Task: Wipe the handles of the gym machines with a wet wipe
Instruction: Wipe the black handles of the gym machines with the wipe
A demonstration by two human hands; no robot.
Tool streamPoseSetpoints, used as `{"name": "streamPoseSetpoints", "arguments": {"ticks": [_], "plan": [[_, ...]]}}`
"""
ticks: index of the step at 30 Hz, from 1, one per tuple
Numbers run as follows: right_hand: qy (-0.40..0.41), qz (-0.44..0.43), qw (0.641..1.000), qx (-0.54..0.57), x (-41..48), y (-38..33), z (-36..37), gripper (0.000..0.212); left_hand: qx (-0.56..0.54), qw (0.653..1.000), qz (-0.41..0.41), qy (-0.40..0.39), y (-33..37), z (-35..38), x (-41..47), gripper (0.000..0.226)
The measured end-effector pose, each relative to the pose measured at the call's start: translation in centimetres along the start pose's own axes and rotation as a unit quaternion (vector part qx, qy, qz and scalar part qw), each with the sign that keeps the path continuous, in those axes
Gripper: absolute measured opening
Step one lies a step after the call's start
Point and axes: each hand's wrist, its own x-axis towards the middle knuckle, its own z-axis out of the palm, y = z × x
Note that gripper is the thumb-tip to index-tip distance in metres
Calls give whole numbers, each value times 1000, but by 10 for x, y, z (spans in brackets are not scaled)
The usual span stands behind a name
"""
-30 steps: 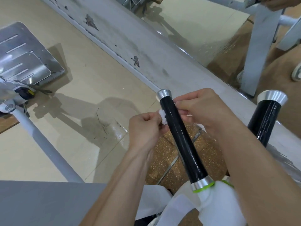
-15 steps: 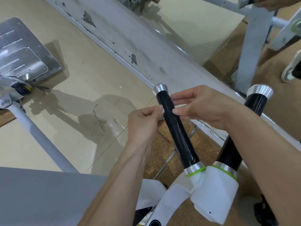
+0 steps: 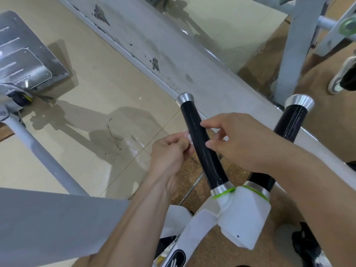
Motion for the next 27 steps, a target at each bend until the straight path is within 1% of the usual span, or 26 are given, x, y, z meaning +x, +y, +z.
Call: {"name": "streamPoseSetpoints", "arguments": {"ticks": [3,5,7,8,9,11,12,15,17,19,21,23,24,27], "plan": [[-16,10,999,32,-4,6,2,47,75,996,36,-21,-4,-8,-6,24],[-24,12,998,48,-1,10,-2,49,133,989,64,-20,0,-9,-7,24],[-17,4,998,64,-1,12,-6,50,137,988,77,0,4,-6,-4,26],[-4,1,999,53,-4,11,-6,48,136,987,81,13,5,-4,-4,30],[19,-5,1000,14,-7,10,-5,45,146,985,84,22,5,-1,-4,35],[92,-29,992,-84,-18,9,-1,35,212,973,85,21,0,2,-8,42],[121,-39,987,-102,-26,8,2,32,254,963,88,21,-2,1,-13,43],[161,-42,983,-74,-45,11,12,23,360,927,106,24,-9,-5,-30,46],[189,-50,978,-73,-48,15,20,19,385,914,129,11,-12,-7,-42,48],[223,-52,972,-47,-47,16,23,18,413,893,176,9,-17,-8,-52,49],[235,-42,971,-34,-45,15,25,18,430,876,217,8,-21,-11,-58,50],[237,-38,970,-34,-45,16,26,19,429,875,224,-2,-23,-14,-63,48],[237,-38,970,-27,-45,17,25,20,421,881,217,-10,-23,-16,-63,47],[236,-41,971,-1,-47,19,23,20,326,930,168,-8,-25,-12,-56,40]]}}
